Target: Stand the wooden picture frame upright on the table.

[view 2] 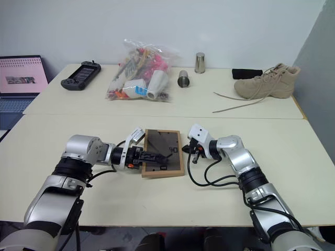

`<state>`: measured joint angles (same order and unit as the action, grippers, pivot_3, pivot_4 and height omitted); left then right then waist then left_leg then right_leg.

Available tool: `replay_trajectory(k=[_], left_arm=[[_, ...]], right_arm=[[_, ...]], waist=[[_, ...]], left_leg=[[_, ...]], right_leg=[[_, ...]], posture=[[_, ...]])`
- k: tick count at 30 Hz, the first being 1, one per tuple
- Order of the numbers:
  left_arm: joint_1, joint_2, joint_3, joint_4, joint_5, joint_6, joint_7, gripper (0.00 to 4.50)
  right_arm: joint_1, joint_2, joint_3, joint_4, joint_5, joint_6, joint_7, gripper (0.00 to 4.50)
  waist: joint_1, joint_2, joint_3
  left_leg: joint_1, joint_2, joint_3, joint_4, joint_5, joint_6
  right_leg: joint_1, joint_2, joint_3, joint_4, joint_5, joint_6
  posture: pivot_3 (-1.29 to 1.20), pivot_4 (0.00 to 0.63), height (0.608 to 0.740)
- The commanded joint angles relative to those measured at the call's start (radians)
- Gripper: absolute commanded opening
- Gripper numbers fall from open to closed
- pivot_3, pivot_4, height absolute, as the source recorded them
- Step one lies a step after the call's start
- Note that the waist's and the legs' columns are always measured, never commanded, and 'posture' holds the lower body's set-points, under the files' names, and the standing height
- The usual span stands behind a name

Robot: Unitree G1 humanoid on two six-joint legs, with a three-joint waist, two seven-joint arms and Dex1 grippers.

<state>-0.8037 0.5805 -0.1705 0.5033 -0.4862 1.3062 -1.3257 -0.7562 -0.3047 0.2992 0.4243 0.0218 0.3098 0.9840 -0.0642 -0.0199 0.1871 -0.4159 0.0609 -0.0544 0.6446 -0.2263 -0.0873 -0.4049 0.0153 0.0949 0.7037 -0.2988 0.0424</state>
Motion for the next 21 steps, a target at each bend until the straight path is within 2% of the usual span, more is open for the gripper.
replay_trajectory(k=[1,3,4,7,18,21], left_arm=[[0.007,0.021,0.004,-0.04,-0.023,-0.002,0.004,4.32],[0.008,0.026,0.011,-0.044,-0.03,-0.004,0.006,4.12],[0.007,0.028,0.016,-0.043,-0.032,-0.006,0.009,3.78],[0.008,0.033,0.031,-0.052,-0.04,-0.003,0.019,3.27],[-0.006,0.042,0.124,-0.075,-0.079,-0.011,0.086,0.92],[-0.005,0.039,0.137,-0.089,-0.088,-0.01,0.104,0.87]], right_arm=[[-0.022,0.008,-0.005,0.0,0.001,-0.023,0.0,0.0],[-0.022,0.007,-0.006,0.002,0.001,-0.024,0.0,0.0],[-0.022,0.006,-0.007,0.005,0.0,-0.027,-0.001,0.0],[-0.015,-0.001,-0.011,0.01,-0.002,-0.031,-0.004,0.0],[0.006,-0.04,-0.023,0.041,-0.007,-0.053,-0.012,0.0],[0.01,-0.042,-0.022,0.039,-0.005,-0.054,-0.012,0.0]], waist=[[-0.001,0.0,0.0],[-0.002,0.0,0.0],[-0.003,0.0,0.0],[-0.005,0.0,0.0],[-0.01,0.0,0.0],[-0.012,0.0,0.0]], left_leg=[[0.0,0.0,0.0,0.0,0.0,0.0],[0.0,0.0,0.0,0.0,0.0,0.0],[0.0,0.0,0.0,0.0,0.0,0.0],[0.0,0.0,0.0,0.0,0.0,0.0],[0.0,0.0,0.0,0.0,0.0,0.0],[0.0,0.0,0.0,0.0,0.0,0.0]], right_leg=[[0.0,0.0,0.0,0.0,0.0,0.0],[0.0,0.0,0.0,0.0,0.0,0.0],[0.0,0.0,0.0,0.0,0.0,0.0],[0.0,0.0,0.0,0.0,0.0,0.0],[0.0,0.0,0.0,0.0,0.0,0.0],[0.0,0.0,0.0,0.0,0.0,0.0]], posture=[[0.0,0.15,0.74],[0.0,0.15,0.74],[0.0,0.15,0.74],[0.0,0.15,0.74],[0.0,0.15,0.74],[0.0,0.15,0.74]])
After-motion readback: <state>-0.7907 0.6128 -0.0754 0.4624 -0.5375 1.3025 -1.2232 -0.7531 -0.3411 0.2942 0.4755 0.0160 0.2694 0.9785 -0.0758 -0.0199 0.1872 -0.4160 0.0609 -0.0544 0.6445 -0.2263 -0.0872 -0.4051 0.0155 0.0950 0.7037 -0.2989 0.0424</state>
